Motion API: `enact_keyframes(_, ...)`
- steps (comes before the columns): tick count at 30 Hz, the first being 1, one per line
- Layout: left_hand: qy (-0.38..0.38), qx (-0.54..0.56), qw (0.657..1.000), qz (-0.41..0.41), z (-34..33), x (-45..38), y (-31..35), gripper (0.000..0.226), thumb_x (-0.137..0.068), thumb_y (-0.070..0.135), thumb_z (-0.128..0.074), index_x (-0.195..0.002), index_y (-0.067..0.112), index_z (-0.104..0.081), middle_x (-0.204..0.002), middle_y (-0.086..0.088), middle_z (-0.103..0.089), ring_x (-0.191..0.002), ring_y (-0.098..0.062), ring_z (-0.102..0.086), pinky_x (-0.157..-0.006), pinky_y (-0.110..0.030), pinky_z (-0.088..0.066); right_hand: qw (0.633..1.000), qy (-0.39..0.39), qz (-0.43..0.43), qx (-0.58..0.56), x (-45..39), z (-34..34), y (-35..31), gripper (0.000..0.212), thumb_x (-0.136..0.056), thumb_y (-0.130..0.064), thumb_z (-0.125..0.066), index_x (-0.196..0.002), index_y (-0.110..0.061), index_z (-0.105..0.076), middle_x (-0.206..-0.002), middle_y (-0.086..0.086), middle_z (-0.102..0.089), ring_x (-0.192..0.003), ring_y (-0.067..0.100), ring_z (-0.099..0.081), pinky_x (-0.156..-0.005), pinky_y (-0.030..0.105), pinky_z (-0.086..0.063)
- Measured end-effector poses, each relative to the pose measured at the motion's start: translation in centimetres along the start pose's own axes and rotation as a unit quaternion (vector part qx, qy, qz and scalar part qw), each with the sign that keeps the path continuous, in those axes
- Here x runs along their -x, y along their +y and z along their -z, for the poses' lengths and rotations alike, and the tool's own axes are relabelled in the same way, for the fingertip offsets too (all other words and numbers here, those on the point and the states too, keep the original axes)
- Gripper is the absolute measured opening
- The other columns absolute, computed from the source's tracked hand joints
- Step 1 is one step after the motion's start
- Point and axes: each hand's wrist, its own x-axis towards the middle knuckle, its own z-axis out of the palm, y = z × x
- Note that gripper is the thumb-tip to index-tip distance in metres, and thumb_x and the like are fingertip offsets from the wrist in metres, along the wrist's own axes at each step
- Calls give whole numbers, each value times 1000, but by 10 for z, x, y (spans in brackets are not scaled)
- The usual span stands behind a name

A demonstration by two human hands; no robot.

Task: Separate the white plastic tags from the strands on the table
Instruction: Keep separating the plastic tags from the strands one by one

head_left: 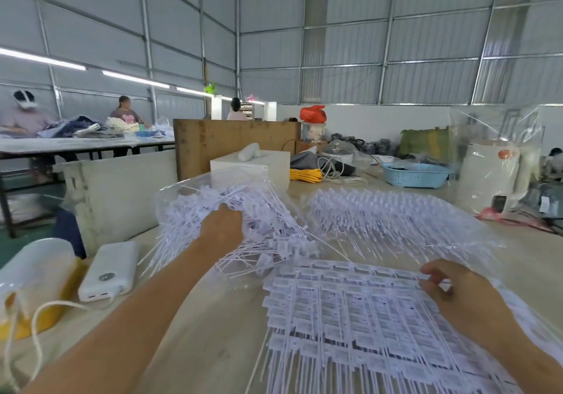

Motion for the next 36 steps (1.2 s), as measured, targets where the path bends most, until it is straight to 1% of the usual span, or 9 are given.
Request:
enact_keyframes(9, 60, 45, 995, 70, 5, -56, -26, 42, -97, 11, -40, -140, 13, -42, -135, -20, -43, -126, -32, -44, -99, -39, -43, 1000, -2, 1, 6, -2, -1, 4, 13, -85, -20, -67, -91, -29, -58, -83, -13, -60, -64, 0, -52, -65, 27, -40)
enact_keyframes(15, -3, -27, 997, 68, -12, -52, -12, 48, -98, 22, -38, -145, 22, -30, -146, -20, -21, -130, -39, -33, -101, -46, -39, 999, -12, 11, 33, -1, -1, 3, 15, -89, -21, -62, -104, -19, -62, -91, -4, -61, -70, 13, -53, -67, 26, -40)
enact_keyframes(21, -45, -178, 975, 124, 25, -36, 29, 52, -94, 29, -44, -143, 13, -35, -147, -17, -32, -136, -38, -28, -109, -55, -27, 996, -58, 25, 64, 1, 1, 0, 18, -92, -23, -57, -108, -18, -60, -97, -1, -62, -84, 15, -55, -75, 26, -44)
enact_keyframes(23, -12, -196, 976, 90, 41, -18, 54, 40, -92, 28, -47, -129, 14, -50, -136, -15, -43, -127, -35, -39, -103, -50, -33, 993, -88, 38, 63, 2, 0, -1, 17, -92, -24, -56, -107, -18, -60, -93, -3, -59, -78, 12, -51, -71, 23, -41)
enact_keyframes(25, 19, -97, 995, -27, 48, 2, 81, 25, -94, 25, -49, -115, 14, -58, -118, -8, -55, -111, -27, -52, -89, -38, -41, 991, -117, 50, 47, 2, 0, -2, 17, -91, -24, -57, -105, -15, -62, -90, -4, -57, -75, 10, -49, -71, 23, -41)
enact_keyframes(28, -160, 117, 954, -225, 50, 39, 117, 11, -94, 21, -53, -96, 17, -63, -87, 4, -60, -74, -10, -57, -60, -18, -43, 986, -156, 51, 13, 5, 2, -3, 17, -90, -25, -61, -103, -14, -62, -96, -1, -54, -74, 9, -51, -71, 18, -41)
enact_keyframes(30, -218, 57, 932, -284, 39, 53, 132, 4, -91, 18, -55, -87, 18, -56, -79, 1, -52, -63, -14, -49, -50, -19, -36, 982, -181, 43, 18, 7, 3, -1, 22, -90, -26, -60, -109, -16, -59, -101, -2, -46, -76, 8, -49, -74, 18, -38)
enact_keyframes(33, -168, -27, 942, -291, 13, 59, 143, 16, -90, 17, -53, -75, 12, -51, -78, -2, -47, -65, -18, -45, -54, -25, -35, 978, -202, 4, 49, 6, 10, 5, 25, -90, -24, -58, -114, -19, -53, -105, -5, -38, -85, 11, -49, -79, 24, -41)
enact_keyframes(36, -131, 67, 937, -317, -1, 61, 147, 17, -93, 30, -54, -83, 17, -50, -88, 3, -45, -76, -15, -45, -65, -28, -36, 971, -214, -54, 96, 3, 23, 13, 27, -87, -21, -57, -113, -21, -49, -101, -3, -39, -91, 17, -52, -79, 30, -46)
